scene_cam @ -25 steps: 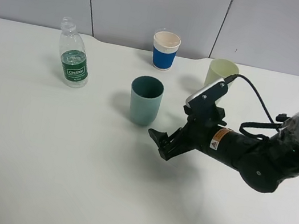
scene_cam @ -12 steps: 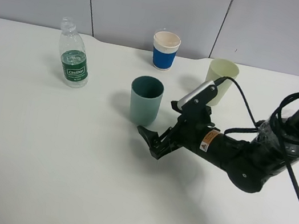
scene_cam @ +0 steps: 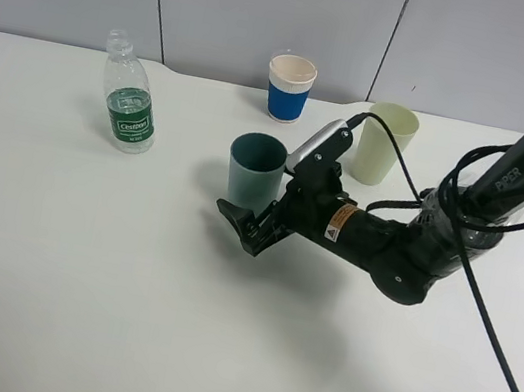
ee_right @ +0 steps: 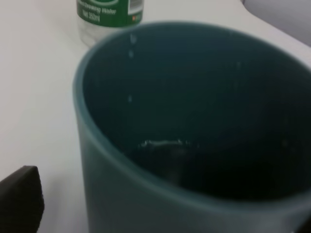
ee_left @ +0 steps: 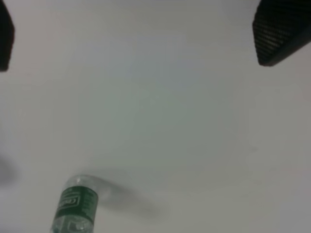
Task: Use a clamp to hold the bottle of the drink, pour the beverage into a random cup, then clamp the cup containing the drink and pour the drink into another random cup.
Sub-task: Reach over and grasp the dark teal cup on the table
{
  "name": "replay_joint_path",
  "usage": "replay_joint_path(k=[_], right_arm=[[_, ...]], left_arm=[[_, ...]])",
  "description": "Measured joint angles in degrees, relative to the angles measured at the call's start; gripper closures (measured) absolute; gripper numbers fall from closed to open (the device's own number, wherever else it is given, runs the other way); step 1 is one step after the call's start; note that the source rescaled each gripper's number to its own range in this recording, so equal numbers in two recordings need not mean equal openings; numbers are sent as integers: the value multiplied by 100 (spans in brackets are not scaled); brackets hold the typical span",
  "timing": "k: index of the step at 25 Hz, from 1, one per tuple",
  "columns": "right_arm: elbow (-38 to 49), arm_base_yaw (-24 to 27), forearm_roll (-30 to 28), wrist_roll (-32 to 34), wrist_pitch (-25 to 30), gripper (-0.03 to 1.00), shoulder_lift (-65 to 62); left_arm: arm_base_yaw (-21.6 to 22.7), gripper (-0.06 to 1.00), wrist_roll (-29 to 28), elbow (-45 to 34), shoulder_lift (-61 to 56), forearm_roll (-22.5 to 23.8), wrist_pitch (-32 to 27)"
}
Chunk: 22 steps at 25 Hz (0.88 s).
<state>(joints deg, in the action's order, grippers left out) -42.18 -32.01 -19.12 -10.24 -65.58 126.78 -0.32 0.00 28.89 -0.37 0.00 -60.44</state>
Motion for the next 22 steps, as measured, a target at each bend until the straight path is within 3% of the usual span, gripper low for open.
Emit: replay_joint_path(k=[5, 8, 10, 11, 12, 22], right_arm=[[-42, 2, -74, 36, 6, 4, 54], [-42, 2, -87, 38, 43, 17, 66], [-42, 2, -87, 38, 43, 45, 66], [-47, 7, -74, 43, 43, 75, 66], [-47, 7, -80, 51, 35, 96, 66], [-47, 7, -88, 194, 34, 95, 61]], left_arm=[[0, -6, 0, 0, 0, 0, 0], [0, -6, 0, 0, 0, 0, 0], [0, -6, 0, 0, 0, 0, 0], [0, -6, 0, 0, 0, 0, 0], [0, -6, 0, 0, 0, 0, 0], [0, -6, 0, 0, 0, 0, 0]])
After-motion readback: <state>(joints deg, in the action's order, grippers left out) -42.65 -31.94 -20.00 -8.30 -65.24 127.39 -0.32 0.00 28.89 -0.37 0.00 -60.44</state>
